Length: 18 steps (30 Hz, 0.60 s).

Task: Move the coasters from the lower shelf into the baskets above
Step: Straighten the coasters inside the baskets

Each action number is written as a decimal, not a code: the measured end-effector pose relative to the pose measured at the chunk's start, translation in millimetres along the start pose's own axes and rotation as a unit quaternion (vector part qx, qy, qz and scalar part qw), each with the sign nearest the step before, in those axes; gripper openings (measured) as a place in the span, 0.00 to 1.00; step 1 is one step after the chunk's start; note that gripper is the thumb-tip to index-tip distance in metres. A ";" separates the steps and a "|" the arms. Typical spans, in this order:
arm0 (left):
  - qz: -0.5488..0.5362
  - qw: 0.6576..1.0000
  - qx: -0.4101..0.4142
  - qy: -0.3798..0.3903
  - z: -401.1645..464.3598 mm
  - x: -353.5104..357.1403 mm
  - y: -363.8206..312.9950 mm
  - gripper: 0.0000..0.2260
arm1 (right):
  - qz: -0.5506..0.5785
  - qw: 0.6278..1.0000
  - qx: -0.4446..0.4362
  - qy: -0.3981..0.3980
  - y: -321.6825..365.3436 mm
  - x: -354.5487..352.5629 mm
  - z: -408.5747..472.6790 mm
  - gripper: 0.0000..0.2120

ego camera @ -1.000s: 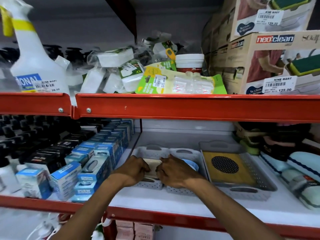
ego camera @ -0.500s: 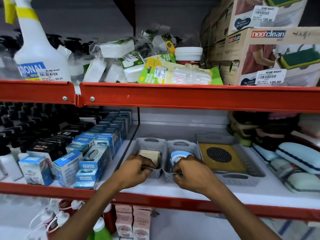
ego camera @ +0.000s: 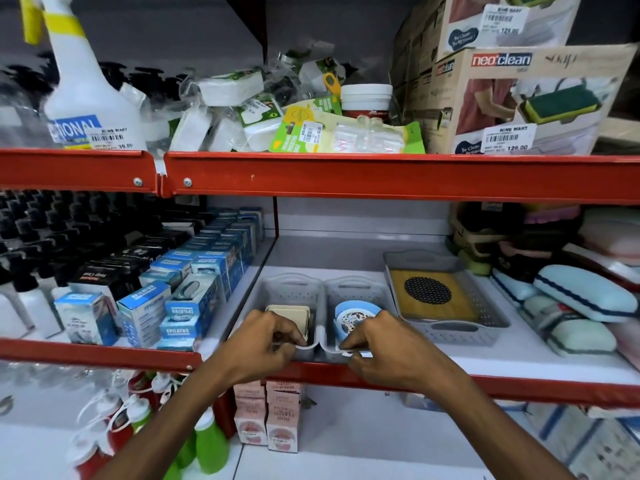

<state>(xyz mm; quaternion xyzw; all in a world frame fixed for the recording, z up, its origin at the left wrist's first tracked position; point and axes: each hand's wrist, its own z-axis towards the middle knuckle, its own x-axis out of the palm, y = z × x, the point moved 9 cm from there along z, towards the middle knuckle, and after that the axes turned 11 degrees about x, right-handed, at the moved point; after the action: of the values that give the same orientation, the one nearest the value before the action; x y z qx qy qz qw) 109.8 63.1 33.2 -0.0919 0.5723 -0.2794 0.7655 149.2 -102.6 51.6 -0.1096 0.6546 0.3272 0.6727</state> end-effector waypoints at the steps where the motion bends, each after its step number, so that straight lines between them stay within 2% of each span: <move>1: -0.004 1.000 -0.002 -0.001 -0.8 0.0 0.1 0.11 | 0.014 1.000 0.022 -0.016 -7.6 -4.3 -0.5 0.16; 3: -0.003 1.000 -0.003 0.000 -1.7 0.2 0.2 0.11 | 0.030 0.994 0.076 -0.068 -28.0 -20.9 -0.4 0.15; 5: 0.001 1.000 -0.003 0.000 -1.5 0.3 -0.7 0.12 | -0.013 0.986 0.128 -0.102 -55.4 -32.1 3.1 0.12; 8: 0.000 1.000 -0.008 0.007 -1.4 2.7 -4.8 0.12 | -0.093 0.975 0.186 -0.072 -90.2 -29.5 4.4 0.12; 14: -0.013 1.000 -0.013 0.009 1.1 7.6 -5.1 0.10 | -0.100 0.977 0.183 -0.040 -102.7 -17.5 5.3 0.17; 18: 0.001 1.000 -0.021 0.012 -0.3 6.4 -3.9 0.11 | -0.107 0.981 0.163 -0.013 -102.4 -17.9 -7.5 0.10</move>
<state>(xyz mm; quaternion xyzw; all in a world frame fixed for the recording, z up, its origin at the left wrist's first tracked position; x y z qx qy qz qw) 109.5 56.5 29.6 -0.1039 0.5870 -0.2677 0.7570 204.2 -190.2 39.1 -0.0633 0.6749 0.1439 0.7210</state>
